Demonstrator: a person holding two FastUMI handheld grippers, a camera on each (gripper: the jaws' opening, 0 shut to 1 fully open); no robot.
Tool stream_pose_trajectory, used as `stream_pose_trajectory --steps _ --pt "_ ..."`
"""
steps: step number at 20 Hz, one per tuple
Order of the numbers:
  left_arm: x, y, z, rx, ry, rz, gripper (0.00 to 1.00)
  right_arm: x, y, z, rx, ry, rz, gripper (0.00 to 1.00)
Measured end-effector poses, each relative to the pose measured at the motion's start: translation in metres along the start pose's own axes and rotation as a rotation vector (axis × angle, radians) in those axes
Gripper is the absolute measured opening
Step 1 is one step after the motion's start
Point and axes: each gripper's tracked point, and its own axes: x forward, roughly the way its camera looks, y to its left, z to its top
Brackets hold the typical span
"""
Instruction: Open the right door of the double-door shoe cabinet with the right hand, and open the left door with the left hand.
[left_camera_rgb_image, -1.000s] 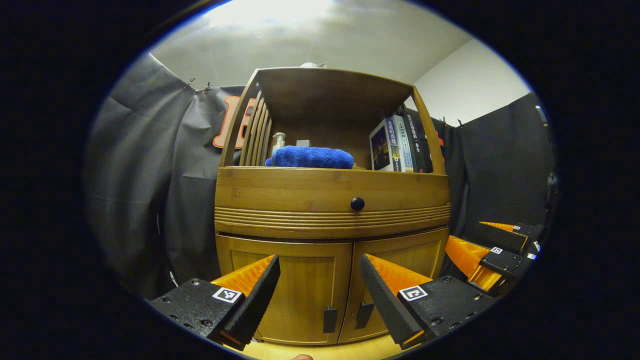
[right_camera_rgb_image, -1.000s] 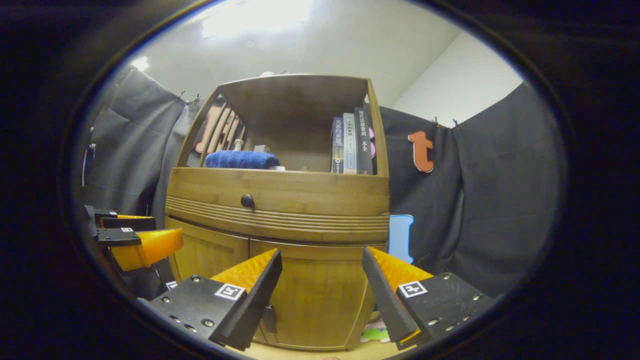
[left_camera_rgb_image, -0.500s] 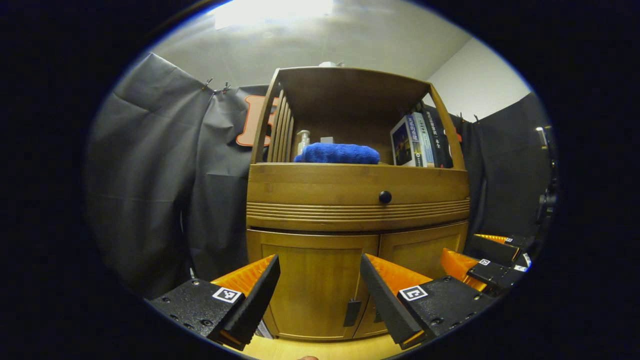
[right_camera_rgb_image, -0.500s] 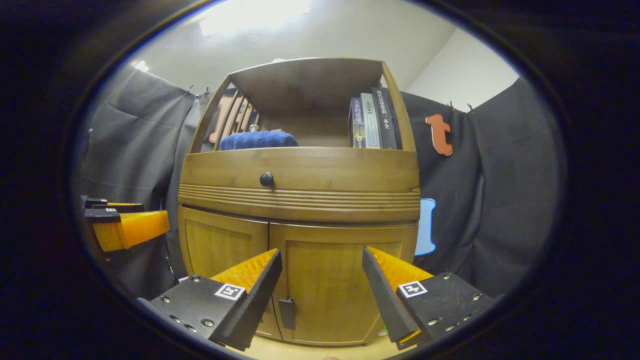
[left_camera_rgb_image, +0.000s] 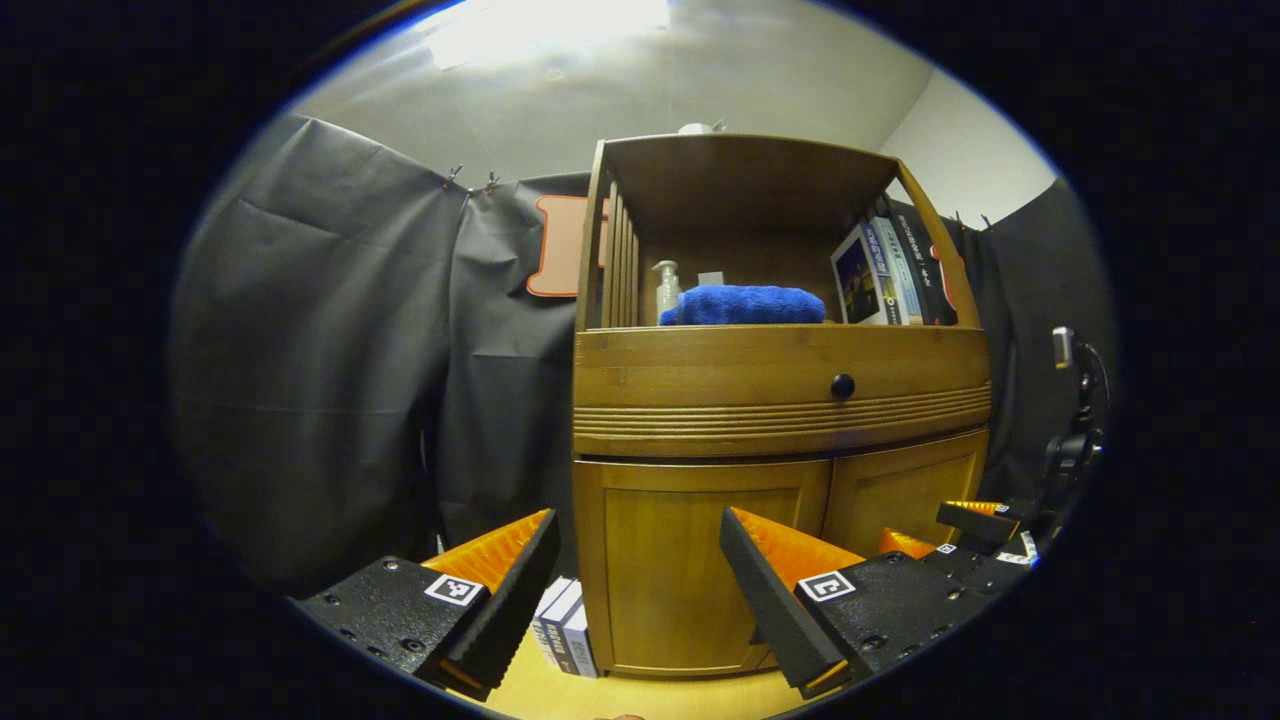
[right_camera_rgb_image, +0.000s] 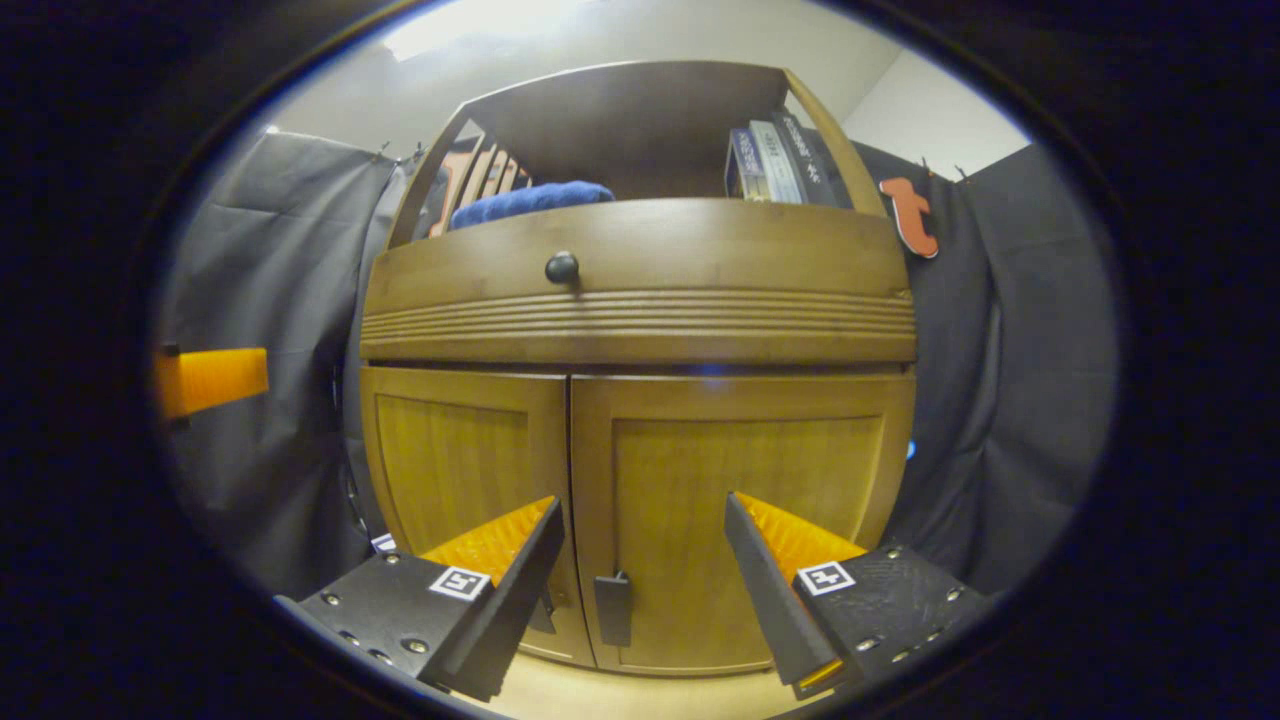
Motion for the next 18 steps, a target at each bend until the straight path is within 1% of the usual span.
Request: stream_pose_trajectory --steps 7,9,10,11,12,13,14,15,16,18 --pt "-0.010 0.048 0.004 0.031 -0.009 0.118 0.99 0.031 0.015 -0.042 -0.020 0.102 0.008 0.93" --pt "-0.013 0.060 0.001 0.034 -0.003 0.146 0.99 0.037 0.021 -0.056 -0.032 0.130 0.011 0.74" --pt "-0.014 0.066 -0.001 0.036 0.001 0.160 0.99 0.040 0.022 -0.062 -0.038 0.145 0.011 0.74" --pt "-0.016 0.071 -0.001 0.038 0.006 0.173 0.99 0.041 0.019 -0.066 -0.048 0.155 -0.010 0.74" --pt "-0.018 0.076 -0.003 0.040 0.009 0.186 0.99 0.047 0.021 -0.075 -0.049 0.168 -0.008 0.56" --pt "-0.020 0.081 -0.003 0.043 0.010 0.198 0.99 0.048 0.021 -0.082 -0.048 0.183 -0.009 0.54" --pt "-0.021 0.087 -0.003 0.046 0.010 0.209 0.99 0.047 0.024 -0.090 -0.048 0.201 -0.008 0.54" --pt "-0.023 0.091 -0.003 0.049 0.012 0.219 0.99 0.050 0.021 -0.098 -0.052 0.212 -0.026 0.53" --pt "-0.024 0.095 -0.003 0.053 0.012 0.229 0.99 0.053 0.018 -0.100 -0.048 0.225 -0.026 0.39" --pt "-0.025 0.102 -0.004 0.055 0.013 0.243 0.99 0.060 0.017 -0.110 -0.049 0.245 -0.028 0.39"
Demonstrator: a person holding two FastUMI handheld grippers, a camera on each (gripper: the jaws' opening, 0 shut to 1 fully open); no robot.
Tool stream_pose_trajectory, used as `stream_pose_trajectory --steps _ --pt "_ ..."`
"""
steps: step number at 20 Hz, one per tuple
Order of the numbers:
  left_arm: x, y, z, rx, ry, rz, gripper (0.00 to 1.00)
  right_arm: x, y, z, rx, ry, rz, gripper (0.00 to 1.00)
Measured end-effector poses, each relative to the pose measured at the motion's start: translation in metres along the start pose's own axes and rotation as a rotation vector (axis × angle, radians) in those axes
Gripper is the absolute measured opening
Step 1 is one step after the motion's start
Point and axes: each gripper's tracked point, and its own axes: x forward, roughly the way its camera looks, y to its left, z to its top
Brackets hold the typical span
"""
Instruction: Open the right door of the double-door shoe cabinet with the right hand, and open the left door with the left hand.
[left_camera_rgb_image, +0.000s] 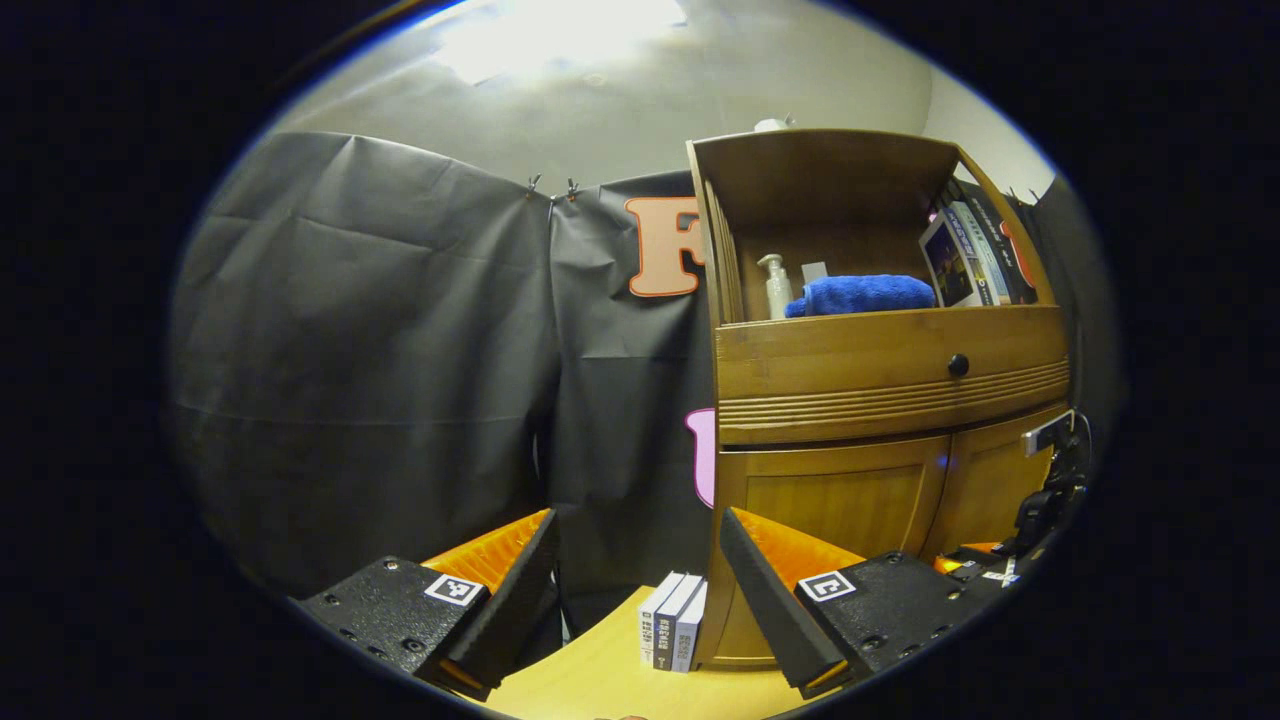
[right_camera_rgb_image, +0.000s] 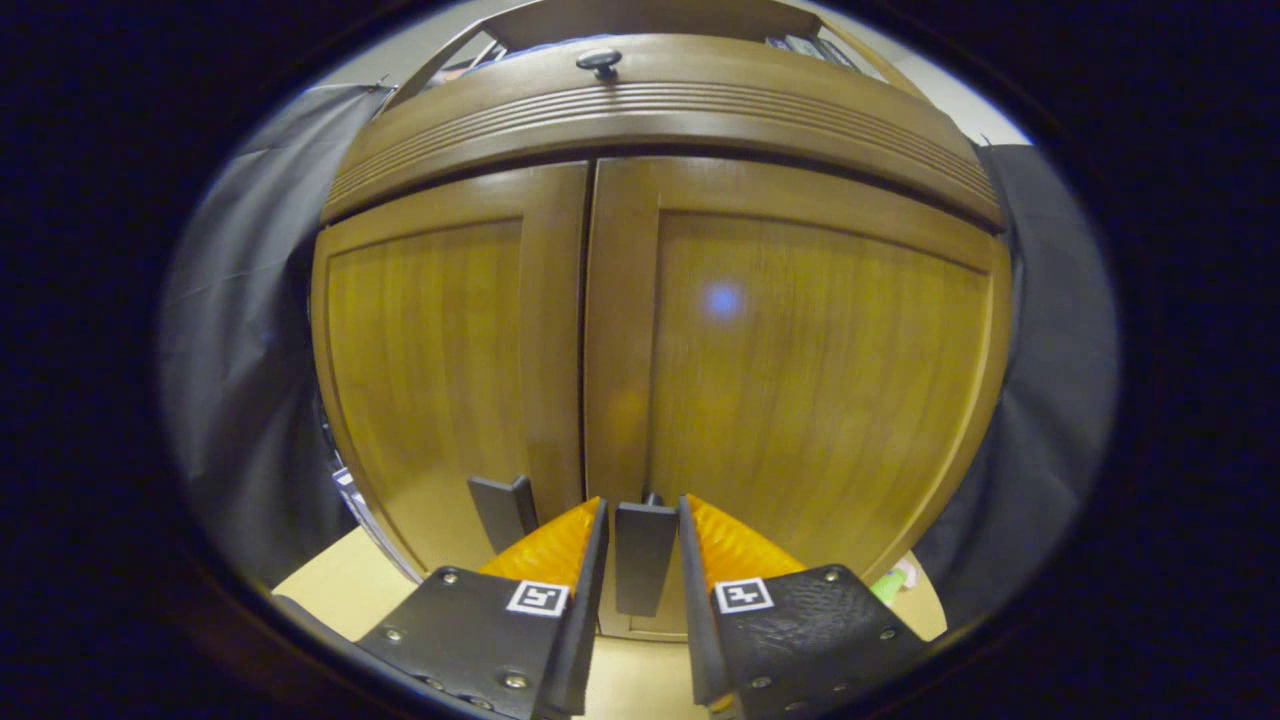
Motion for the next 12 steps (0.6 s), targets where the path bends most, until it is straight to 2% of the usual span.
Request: stream_pose_trajectory --steps 1,2,10,12 --pt "0.000 0.002 0.000 -0.001 0.002 0.004 0.99 -0.003 0.000 0.002 0.014 -0.003 0.002 0.39" --pt "0.000 0.003 -0.002 -0.004 0.004 0.005 0.99 0.000 0.000 -0.001 0.020 -0.001 -0.004 0.34" --pt "0.002 -0.007 -0.016 -0.036 0.017 -0.060 0.99 0.000 -0.001 -0.003 0.048 0.002 -0.016 0.30" --pt "0.005 -0.011 -0.019 -0.053 0.020 -0.088 0.99 -0.001 0.000 -0.003 0.074 0.007 -0.036 0.24"
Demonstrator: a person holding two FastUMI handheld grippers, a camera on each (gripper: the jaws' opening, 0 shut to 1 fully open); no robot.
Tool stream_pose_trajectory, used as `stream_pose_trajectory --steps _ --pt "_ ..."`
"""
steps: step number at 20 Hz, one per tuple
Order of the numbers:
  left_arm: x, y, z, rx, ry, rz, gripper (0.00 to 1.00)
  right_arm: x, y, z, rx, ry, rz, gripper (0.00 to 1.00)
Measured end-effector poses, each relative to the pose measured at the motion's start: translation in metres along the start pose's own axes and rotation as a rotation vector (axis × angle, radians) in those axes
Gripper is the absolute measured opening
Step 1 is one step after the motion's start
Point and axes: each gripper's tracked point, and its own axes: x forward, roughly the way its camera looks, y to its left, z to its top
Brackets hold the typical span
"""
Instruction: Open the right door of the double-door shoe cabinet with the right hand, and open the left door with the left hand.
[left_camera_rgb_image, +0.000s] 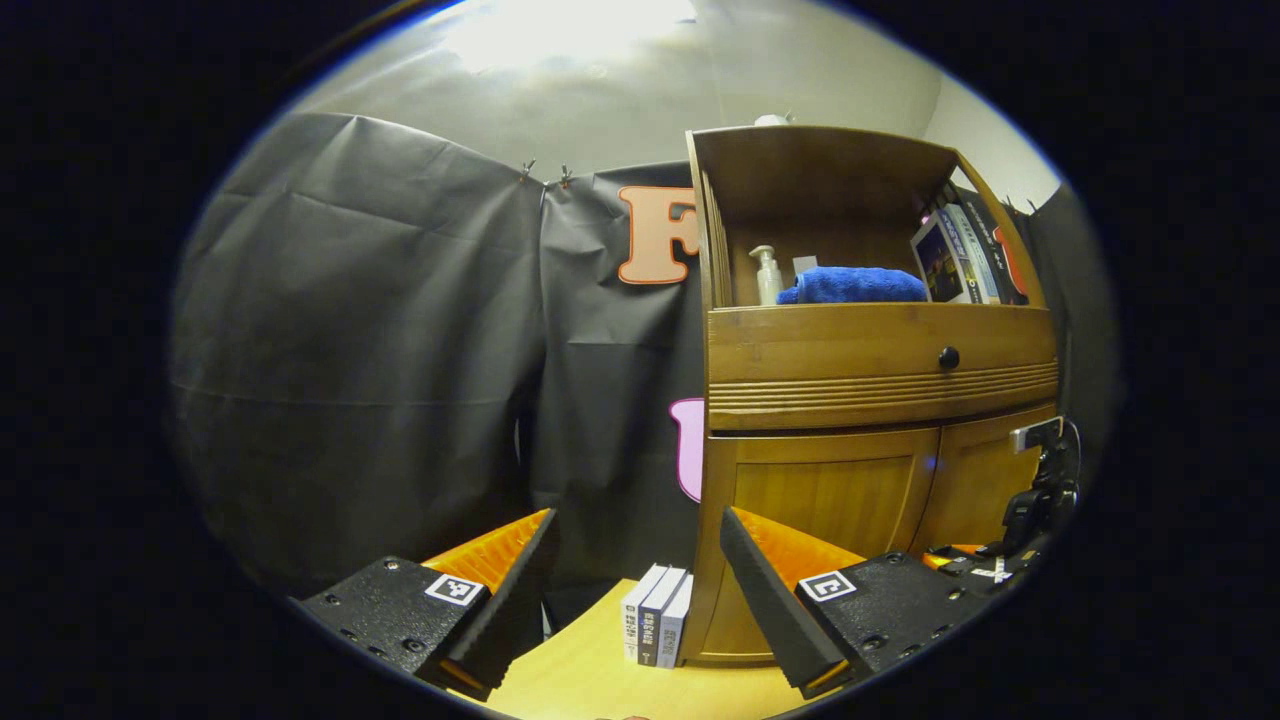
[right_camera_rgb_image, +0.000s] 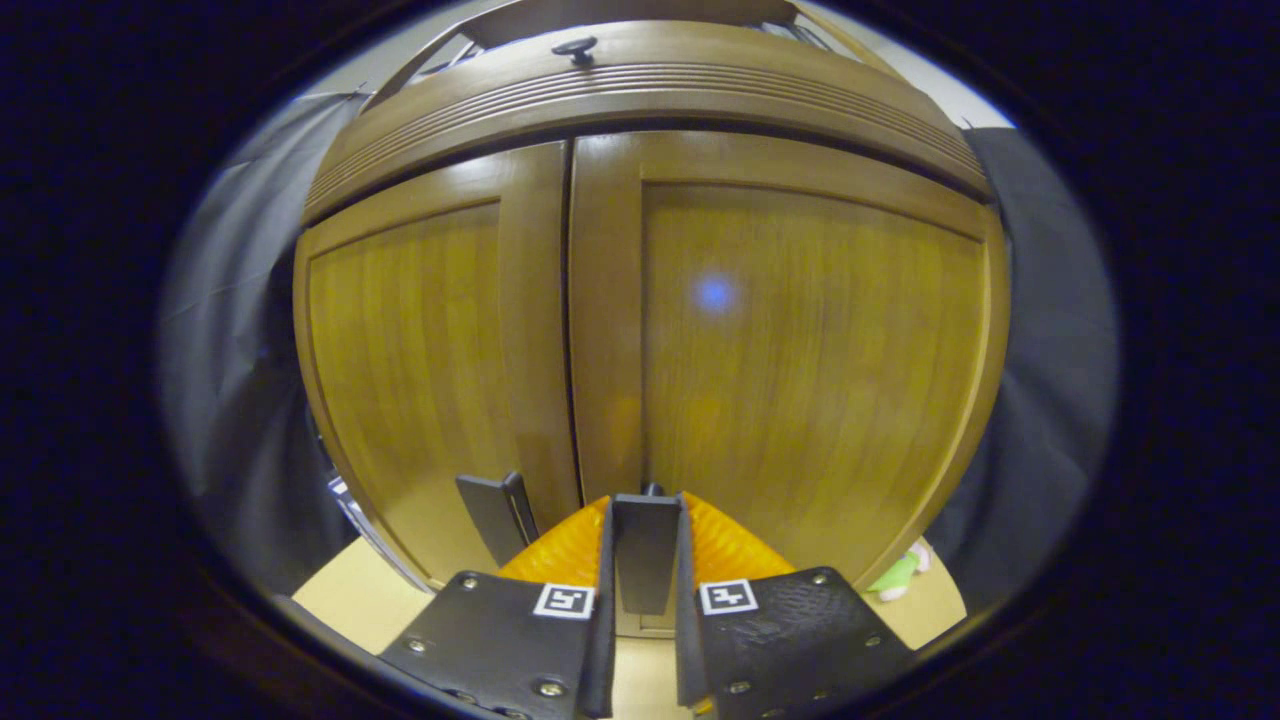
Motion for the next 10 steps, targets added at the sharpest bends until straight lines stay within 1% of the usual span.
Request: stream_pose_trajectory --steps 1,2,4,6,10 --pt "0.003 -0.003 -0.001 -0.004 0.004 -0.016 0.99 0.000 0.000 0.000 0.000 -0.002 -0.003 0.29" --pt "0.006 -0.006 -0.003 -0.003 0.009 -0.030 0.99 -0.002 0.000 0.000 0.005 -0.005 -0.001 0.24" --pt "0.010 -0.015 -0.001 0.007 0.011 -0.060 0.99 -0.003 0.001 0.000 0.029 -0.014 0.007 0.24" --pt "0.012 -0.025 0.006 0.012 -0.008 -0.083 0.99 -0.006 0.000 -0.002 0.022 -0.019 0.016 0.24" --pt "0.010 -0.053 0.011 -0.012 -0.030 -0.148 0.99 -0.014 -0.001 -0.003 0.016 -0.033 0.053 0.24"
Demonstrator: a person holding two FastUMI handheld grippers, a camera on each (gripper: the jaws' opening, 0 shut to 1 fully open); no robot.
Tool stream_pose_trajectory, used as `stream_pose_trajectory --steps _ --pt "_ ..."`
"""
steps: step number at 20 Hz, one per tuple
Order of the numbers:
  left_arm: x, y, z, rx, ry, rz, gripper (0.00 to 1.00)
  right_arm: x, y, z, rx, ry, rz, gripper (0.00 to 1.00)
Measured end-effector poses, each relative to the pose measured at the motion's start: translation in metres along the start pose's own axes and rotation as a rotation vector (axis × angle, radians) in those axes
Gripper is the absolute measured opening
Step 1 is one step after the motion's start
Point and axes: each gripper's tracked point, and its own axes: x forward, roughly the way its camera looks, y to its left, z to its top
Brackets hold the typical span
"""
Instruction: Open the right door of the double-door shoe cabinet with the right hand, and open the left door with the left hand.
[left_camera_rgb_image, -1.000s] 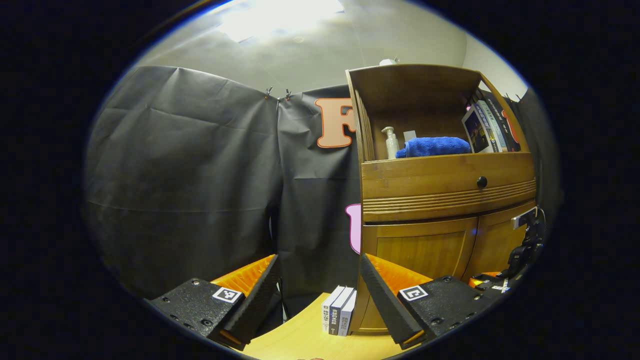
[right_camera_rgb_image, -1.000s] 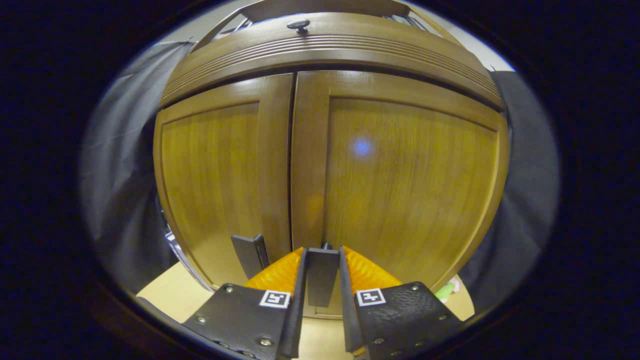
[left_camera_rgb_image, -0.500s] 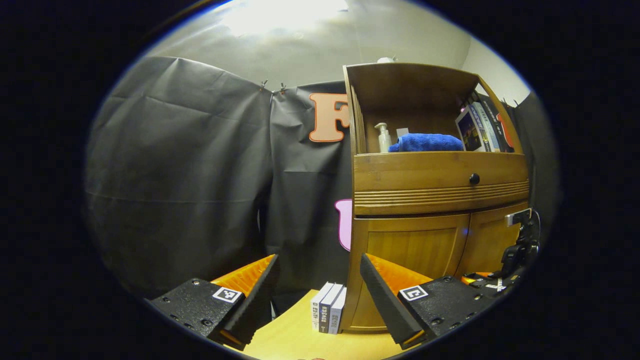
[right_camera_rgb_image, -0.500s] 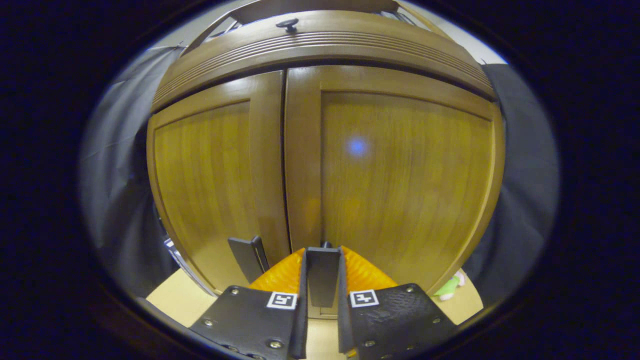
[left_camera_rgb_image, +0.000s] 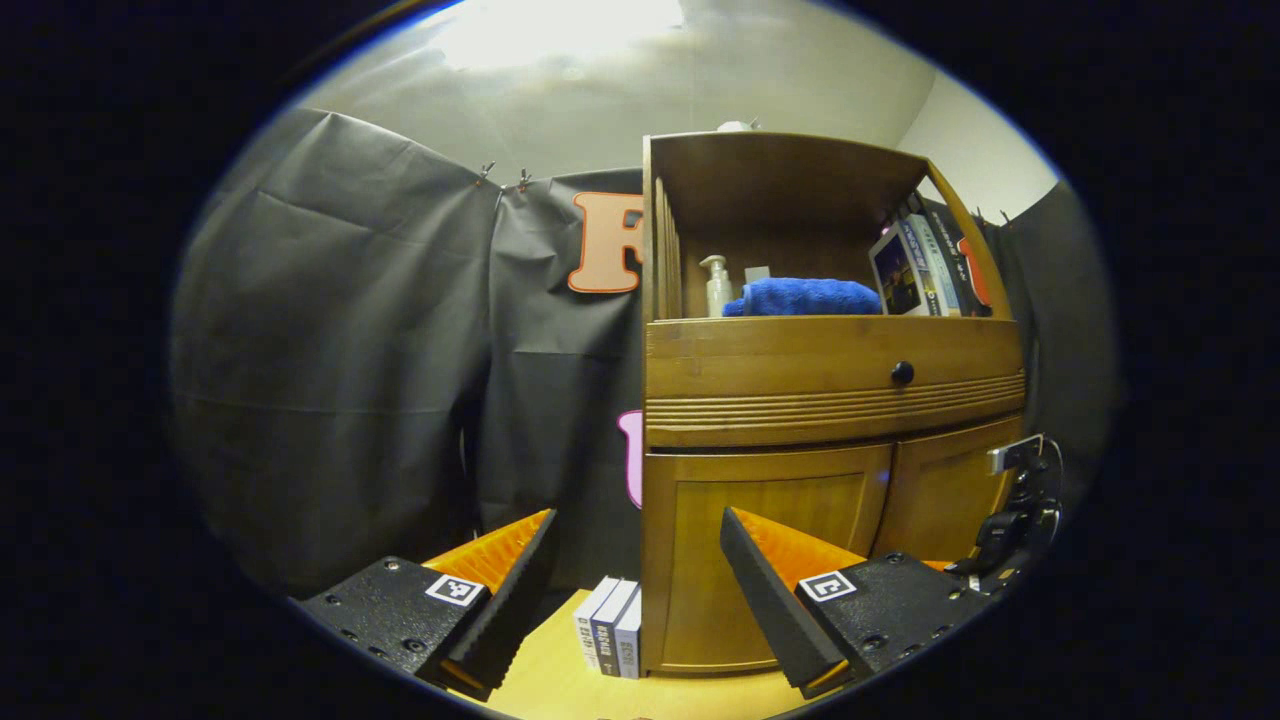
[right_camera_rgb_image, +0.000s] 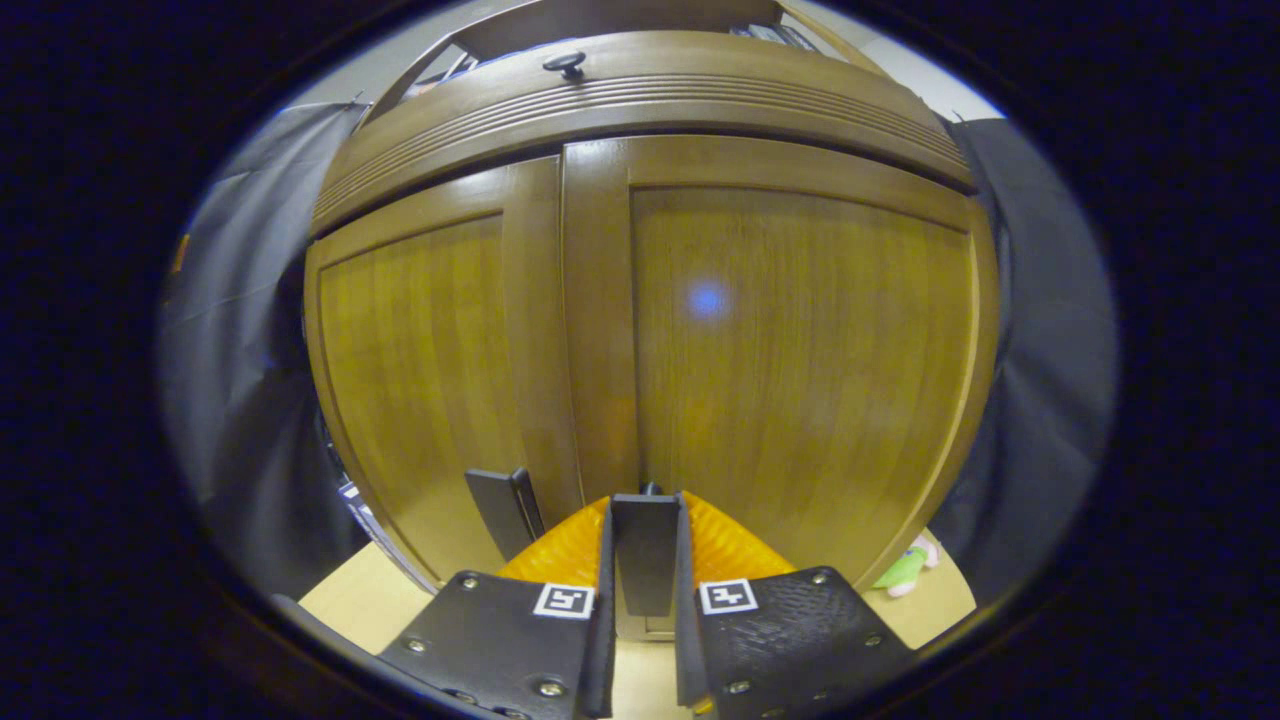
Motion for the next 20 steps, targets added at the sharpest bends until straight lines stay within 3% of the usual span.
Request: stream_pose_trajectory --steps 11,20 --pt "-0.003 -0.046 -0.003 0.011 0.002 -0.114 0.99 -0.061 -0.013 -0.010 -0.006 -0.029 0.114 0.24" --pt "-0.011 -0.067 -0.014 0.010 0.020 -0.172 0.99 -0.123 -0.047 -0.021 0.023 -0.022 0.115 0.24"
